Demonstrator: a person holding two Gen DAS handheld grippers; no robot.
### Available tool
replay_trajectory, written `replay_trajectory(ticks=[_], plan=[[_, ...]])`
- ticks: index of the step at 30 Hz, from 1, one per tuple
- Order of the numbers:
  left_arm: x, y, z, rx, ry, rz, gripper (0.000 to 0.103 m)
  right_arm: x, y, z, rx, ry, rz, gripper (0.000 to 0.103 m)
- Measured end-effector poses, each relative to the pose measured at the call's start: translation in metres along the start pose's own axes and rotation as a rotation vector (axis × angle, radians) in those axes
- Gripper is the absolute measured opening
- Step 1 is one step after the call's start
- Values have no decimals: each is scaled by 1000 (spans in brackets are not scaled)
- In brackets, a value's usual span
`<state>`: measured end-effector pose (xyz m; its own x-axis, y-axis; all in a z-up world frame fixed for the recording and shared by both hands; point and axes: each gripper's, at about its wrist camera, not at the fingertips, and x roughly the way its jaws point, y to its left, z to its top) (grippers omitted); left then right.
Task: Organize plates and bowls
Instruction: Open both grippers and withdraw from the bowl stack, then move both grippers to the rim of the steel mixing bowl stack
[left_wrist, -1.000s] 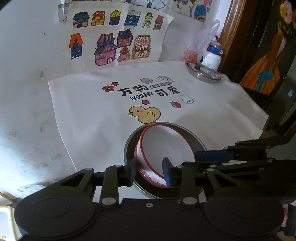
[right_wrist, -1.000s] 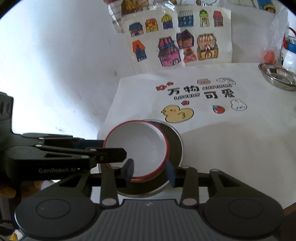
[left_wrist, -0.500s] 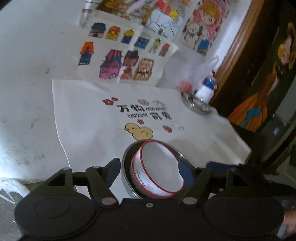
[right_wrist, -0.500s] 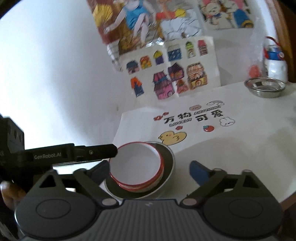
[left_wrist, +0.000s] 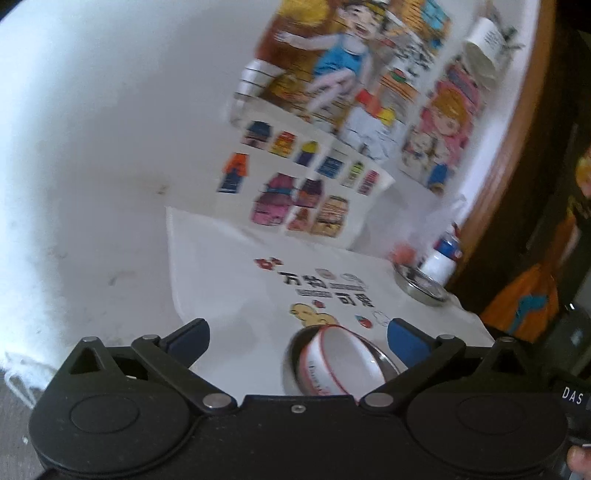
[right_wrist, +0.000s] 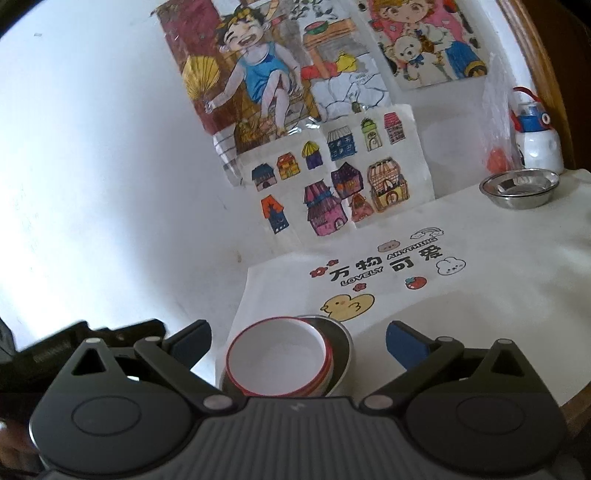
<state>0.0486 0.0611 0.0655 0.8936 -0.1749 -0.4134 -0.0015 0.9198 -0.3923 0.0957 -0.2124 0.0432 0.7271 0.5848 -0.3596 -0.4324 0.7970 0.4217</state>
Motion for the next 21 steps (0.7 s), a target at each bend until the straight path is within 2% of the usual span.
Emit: replay_trajectory(ticks=[3,6,10,13,16,21], plan=[[-12,5,1,-25,-8,57,102,9,2,4,-24,37,43,103],[-28,11,-2,-67,-52,116,102,13,9,9,-59,52,88,103],[-48,16,-7,-117,-77,191,102,12,20,11,-88,73,111,103],[-61,16,-9,-125,-81,229,102,3,29,9,-129,77,101,103],[-71,18,-9,-143,-78,245,102,-8,37,4,-164,72,49,103],[-80,21,-10,-128,-21,285,102,-19,41,-7,-141,45,-6,103]])
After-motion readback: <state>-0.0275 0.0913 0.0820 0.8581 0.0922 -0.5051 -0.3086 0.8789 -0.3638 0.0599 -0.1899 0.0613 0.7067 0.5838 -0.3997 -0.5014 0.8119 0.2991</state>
